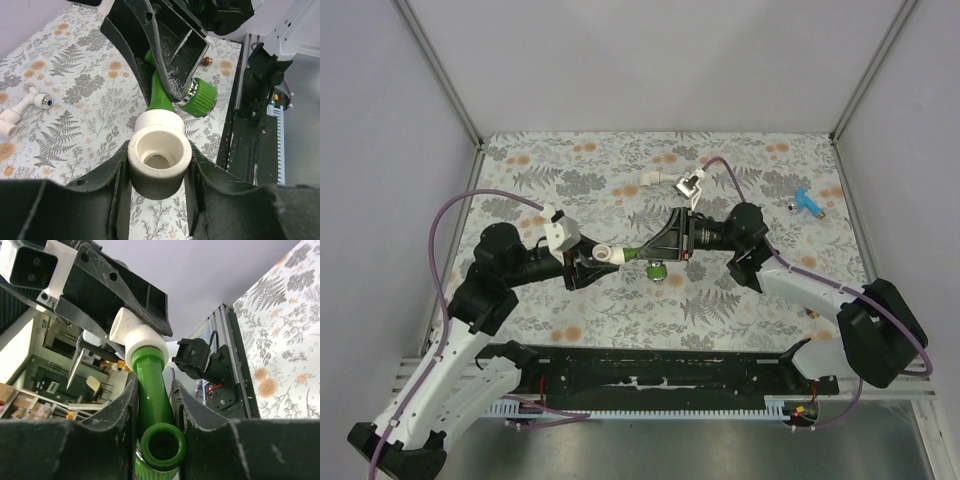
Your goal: Install the water faucets
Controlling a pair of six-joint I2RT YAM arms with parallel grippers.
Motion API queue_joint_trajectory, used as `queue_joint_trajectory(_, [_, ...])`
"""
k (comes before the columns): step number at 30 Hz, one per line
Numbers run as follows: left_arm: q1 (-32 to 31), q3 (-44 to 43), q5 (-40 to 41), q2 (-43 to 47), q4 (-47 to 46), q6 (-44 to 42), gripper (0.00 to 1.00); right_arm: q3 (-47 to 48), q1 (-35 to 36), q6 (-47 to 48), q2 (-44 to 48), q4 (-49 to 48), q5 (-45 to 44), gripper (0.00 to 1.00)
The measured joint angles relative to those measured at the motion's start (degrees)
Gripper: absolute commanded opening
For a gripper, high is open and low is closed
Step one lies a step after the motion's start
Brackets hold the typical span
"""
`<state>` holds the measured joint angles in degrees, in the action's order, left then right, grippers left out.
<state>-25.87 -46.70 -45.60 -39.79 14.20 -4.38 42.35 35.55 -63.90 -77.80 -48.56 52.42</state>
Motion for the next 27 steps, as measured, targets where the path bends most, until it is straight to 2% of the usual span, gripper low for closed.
queue_joint_trajectory(4, [-0.4, 1.6, 1.3, 1.6, 1.2, -1.7, 0.02, -0.8, 0.5, -1.8, -0.4, 0.1, -1.4, 0.65])
queue_joint_trajectory(9, [-0.2, 3.3, 3.1, 4.9, 1.5, -0.7, 0.02, -0.8, -2.4, 5.7, 4.3, 9.4, -9.0, 0.82])
queue_joint_trajectory(12, [-0.2, 4.9, 5.4, 5.7, -1.6, 3.3, 0.02, -1.0, -2.5, 12.8, 10.7, 15.6, -14.0, 0.88])
queue_joint_trajectory(18, [-0.2, 7.8, 8.4, 5.7, -7.2, 11.0, 0.02, -2.9, -2.3, 23.4, 20.0, 19.3, -19.1, 0.9])
queue_joint_trajectory(21, [-0.2, 9.4, 9.3, 5.6, -10.5, 14.9, 0.02, -5.4, -1.6, 24.9, 19.4, 15.9, -19.2, 0.98])
queue_joint_trajectory(27, [-0.2, 11.5, 9.3, 3.8, -16.5, 21.4, 0.02, -9.2, 1.2, 26.0, 13.0, 7.1, -16.9, 0.98])
